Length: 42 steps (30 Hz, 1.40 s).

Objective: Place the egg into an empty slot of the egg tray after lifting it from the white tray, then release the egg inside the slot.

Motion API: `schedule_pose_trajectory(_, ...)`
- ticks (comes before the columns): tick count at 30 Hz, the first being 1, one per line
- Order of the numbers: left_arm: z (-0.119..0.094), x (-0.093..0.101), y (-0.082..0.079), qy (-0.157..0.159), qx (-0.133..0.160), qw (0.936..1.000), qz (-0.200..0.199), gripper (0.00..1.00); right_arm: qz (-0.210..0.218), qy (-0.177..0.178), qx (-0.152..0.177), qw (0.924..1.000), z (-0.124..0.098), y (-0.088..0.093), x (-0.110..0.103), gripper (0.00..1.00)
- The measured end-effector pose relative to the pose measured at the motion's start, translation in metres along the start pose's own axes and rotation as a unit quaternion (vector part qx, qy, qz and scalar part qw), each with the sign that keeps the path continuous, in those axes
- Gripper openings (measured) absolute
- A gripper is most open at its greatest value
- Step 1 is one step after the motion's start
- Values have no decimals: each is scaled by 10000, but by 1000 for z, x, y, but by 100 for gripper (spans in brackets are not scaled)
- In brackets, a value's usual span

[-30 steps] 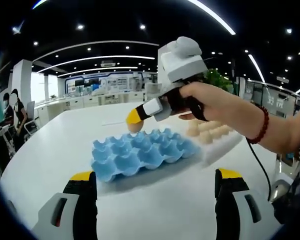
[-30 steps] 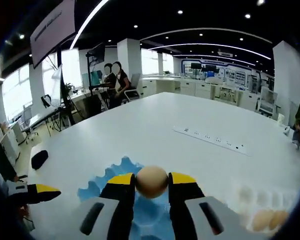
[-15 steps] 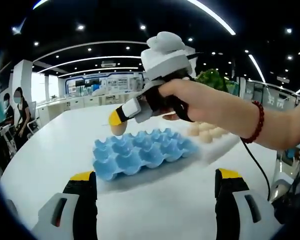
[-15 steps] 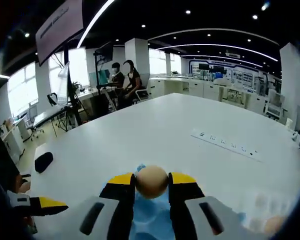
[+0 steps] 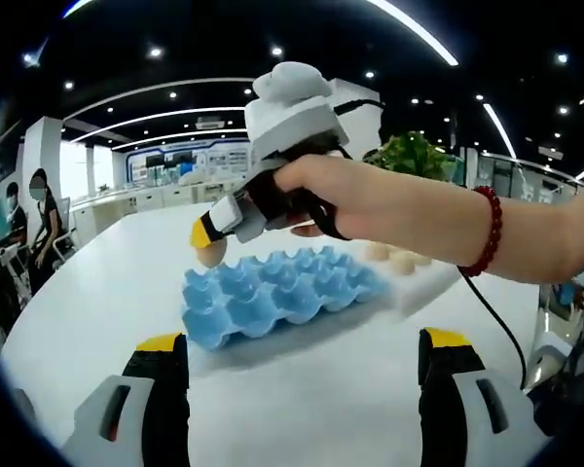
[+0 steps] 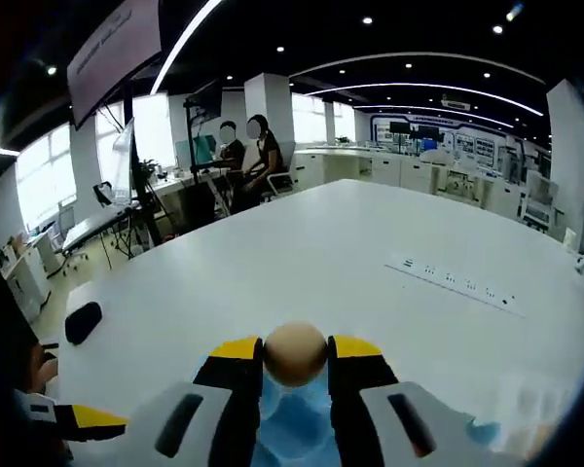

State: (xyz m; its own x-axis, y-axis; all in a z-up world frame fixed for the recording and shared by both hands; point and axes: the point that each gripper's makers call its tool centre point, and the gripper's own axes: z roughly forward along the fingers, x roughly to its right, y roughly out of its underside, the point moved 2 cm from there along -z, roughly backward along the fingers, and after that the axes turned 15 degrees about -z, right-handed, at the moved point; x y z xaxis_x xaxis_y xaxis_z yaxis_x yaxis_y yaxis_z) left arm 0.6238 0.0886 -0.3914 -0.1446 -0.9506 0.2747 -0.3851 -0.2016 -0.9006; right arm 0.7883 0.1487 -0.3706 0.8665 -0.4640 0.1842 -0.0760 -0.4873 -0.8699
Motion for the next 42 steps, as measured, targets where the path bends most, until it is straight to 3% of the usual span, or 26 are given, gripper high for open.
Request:
schedule_pose_trajectory(29, 24, -13, 5, -140, -104, 9998, -88, 100, -64, -141, -203, 9997, 29, 16, -7, 27)
schedule_pose_trajectory(42, 33, 0, 12, -2, -188, 9998, -41, 100, -74, -145, -300, 9994, 34, 28, -17, 27)
